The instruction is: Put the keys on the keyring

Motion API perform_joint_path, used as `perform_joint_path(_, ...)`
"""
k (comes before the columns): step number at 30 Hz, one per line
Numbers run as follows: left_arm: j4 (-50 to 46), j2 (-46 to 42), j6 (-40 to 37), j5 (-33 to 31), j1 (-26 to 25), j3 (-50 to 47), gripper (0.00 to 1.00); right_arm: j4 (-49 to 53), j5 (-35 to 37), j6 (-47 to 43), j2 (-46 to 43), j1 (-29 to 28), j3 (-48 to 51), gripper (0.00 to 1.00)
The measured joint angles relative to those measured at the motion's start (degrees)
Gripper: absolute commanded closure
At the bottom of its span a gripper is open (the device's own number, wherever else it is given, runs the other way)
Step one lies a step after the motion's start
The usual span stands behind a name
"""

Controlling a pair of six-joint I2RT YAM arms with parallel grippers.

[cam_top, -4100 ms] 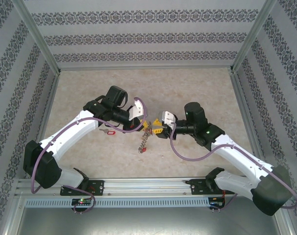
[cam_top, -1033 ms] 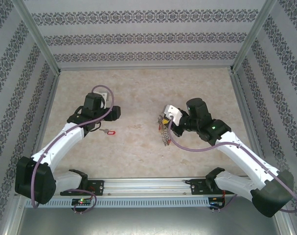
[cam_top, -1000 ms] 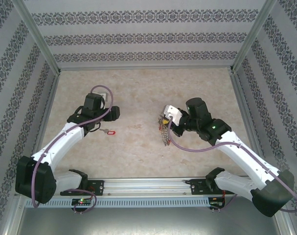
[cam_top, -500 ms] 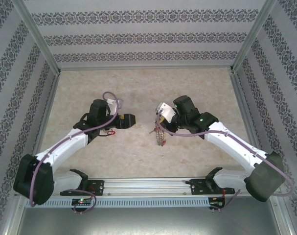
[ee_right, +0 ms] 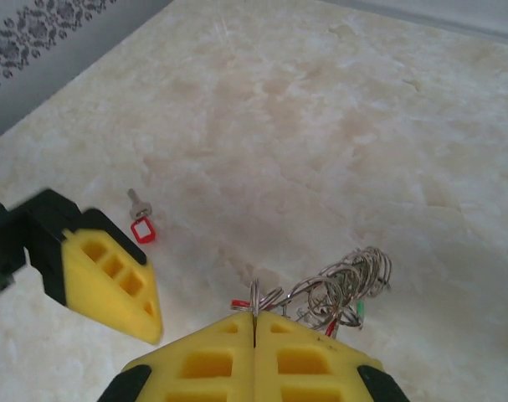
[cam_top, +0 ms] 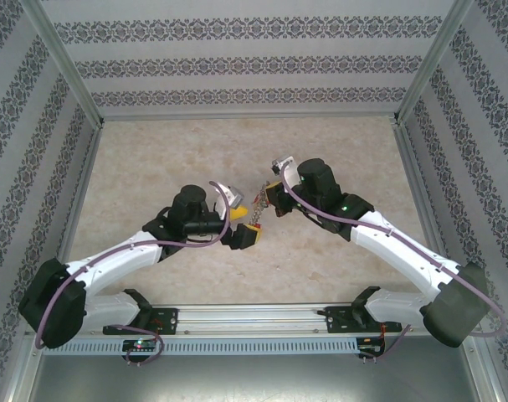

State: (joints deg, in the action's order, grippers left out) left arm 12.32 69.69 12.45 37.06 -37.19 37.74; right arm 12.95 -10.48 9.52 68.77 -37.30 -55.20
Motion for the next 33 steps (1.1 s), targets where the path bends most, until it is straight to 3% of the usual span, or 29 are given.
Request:
perform_joint_path(2,-0.6,1.0,-1.7,-1.9,-0.3,0.6,0.08,-0.3,0.0,0.9,0.0,-0.1,0.0,1.0)
perform_joint_path(8,-3.3,3.5,-7.6,-7.4,-0.7,4.4,0.43,-0.9,-0.3,2.6,-0.6,-0.1,-0.2,1.0)
perform_joint_path(12,-4.3,5.7,-11.2,-8.5,-1.3,7.1,0.8,-2.0,-1.0,3.2,-0.9,-0.4,-0.3,1.0)
perform_joint_path(14,-5.1,6.3,-12.7,-9.2,-1.4,7.7,0.93,-2.0,-1.2,3.1,-1.0,-0.5,-0.3,1.0)
perform_joint_path(18,-6.5,5.4,-15.2,-9.4,-1.3,7.9,1.0,-1.2,-1.7,0.1,-1.7,-0.5,-0.3,1.0)
perform_joint_path(22,-8.9,2.7,-18.0,-9.5,-1.4,7.9,1.0,-2.4,-3.3,-5.7,-4.2,-0.5,1.1,0.99)
perform_joint_path(27,-13.2,1.7,-20.7,-9.3,-1.4,9.0,1.0,-3.8,-4.0,-15.3,-8.9,-0.5,5.9,0.75)
perform_joint_path(33,-16.9,1.7,-21.3,-9.2,-1.4,10.2,1.0,-4.4,-5.0,-27.1,-14.9,0.0,11.6,0.69)
